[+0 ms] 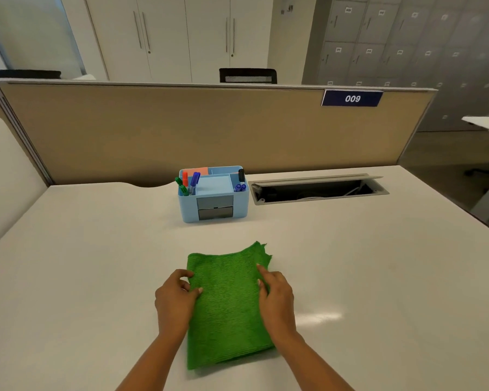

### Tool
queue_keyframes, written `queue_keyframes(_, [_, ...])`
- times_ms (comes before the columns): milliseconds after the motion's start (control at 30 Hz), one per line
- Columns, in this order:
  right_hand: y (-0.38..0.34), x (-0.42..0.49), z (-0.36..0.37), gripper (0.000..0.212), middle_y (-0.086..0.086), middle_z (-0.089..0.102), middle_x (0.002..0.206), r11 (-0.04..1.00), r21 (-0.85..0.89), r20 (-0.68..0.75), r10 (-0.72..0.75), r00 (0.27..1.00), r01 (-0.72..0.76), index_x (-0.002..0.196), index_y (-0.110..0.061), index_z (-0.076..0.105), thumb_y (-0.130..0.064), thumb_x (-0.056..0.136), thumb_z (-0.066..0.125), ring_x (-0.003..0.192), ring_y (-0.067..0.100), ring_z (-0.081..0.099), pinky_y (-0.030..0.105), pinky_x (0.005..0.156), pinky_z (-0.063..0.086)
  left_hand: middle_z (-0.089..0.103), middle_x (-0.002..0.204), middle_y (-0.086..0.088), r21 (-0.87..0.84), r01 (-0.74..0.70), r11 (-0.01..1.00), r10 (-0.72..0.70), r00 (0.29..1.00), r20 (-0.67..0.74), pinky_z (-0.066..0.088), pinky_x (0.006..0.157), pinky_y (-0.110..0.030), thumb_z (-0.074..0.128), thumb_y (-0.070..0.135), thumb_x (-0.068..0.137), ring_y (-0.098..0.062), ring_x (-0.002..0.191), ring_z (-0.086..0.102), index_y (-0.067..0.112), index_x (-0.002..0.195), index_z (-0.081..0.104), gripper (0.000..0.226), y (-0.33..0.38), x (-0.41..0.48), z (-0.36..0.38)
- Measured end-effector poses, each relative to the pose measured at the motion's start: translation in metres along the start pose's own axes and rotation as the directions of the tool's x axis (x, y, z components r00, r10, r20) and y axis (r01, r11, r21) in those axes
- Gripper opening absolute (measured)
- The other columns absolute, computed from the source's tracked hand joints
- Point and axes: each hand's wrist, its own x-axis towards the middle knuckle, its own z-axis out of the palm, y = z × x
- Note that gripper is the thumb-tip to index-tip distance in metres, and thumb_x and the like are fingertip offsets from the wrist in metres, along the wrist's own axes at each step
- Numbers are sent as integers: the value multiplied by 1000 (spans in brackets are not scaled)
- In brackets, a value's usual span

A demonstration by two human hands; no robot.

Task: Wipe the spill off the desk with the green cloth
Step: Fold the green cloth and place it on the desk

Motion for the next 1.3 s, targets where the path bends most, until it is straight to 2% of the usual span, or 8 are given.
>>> queue_keyframes(367, [4,26,-52,34,1,54,93,994,-51,-99,-97,990,92,125,-16,57,-8,94,47,79,9,48,5,67,32,58,64,-1,-60,-111,992,114,993,40,46,74,-34,76,5,67,-23,71,58,11,91,64,28,57,-4,10])
queue_keyframes(433, [15,34,-70,34,1,53,91,993,-72,-115,-99,988,91,124,-15,58,-6,93,48,77,10,48,6,64,32,56,63,1,-75,-124,989,128,990,57,47,75,-34,77,4,66,-22,70,57,10,91,64,28,71,-8,26])
queue_keyframes(567, [43,54,-110,33,7,58,94,991,-103,-148,-105,983,90,122,-11,59,-4,92,49,79,13,50,16,69,38,53,61,3,-111,-154,982,164,983,85,48,75,-33,77,4,66,-20,67,55,9,91,64,29,101,-20,66])
queue_keyframes(667, [71,75,-146,32,12,60,97,989,-119,-174,-104,979,84,121,-10,60,-3,92,49,81,15,51,22,73,40,53,60,5,-128,-156,980,170,980,107,46,72,-29,78,4,66,-16,63,53,10,91,64,29,129,-27,108])
queue_keyframes(900, [154,141,-237,32,13,60,99,979,-181,-162,-123,979,93,120,-9,61,-3,92,49,84,16,50,20,77,38,52,60,6,-172,-141,975,162,980,116,44,68,-27,77,5,67,-10,57,50,10,94,64,31,194,-42,230])
queue_keyframes(1033, [202,181,-281,31,14,60,100,966,-243,-155,-125,980,85,119,-9,62,-3,91,50,91,25,56,22,80,39,51,63,4,-200,-117,973,145,981,132,48,69,-29,76,3,68,-17,64,53,7,99,64,33,225,-48,300])
queue_keyframes(1133, [236,212,-304,32,15,60,100,961,-265,-148,-116,982,73,120,-8,62,-3,91,50,93,27,56,24,82,39,51,65,3,-197,-105,975,135,980,146,44,63,-24,74,2,70,-15,64,51,7,101,63,33,246,-44,346])
queue_keyframes(1300, [279,260,-322,33,16,59,101,962,-261,-139,-113,984,73,122,-7,59,-2,91,49,95,28,55,26,82,40,56,78,-5,-121,-129,984,147,977,156,42,70,-25,68,1,75,-17,72,53,6,111,62,36,269,-25,408])
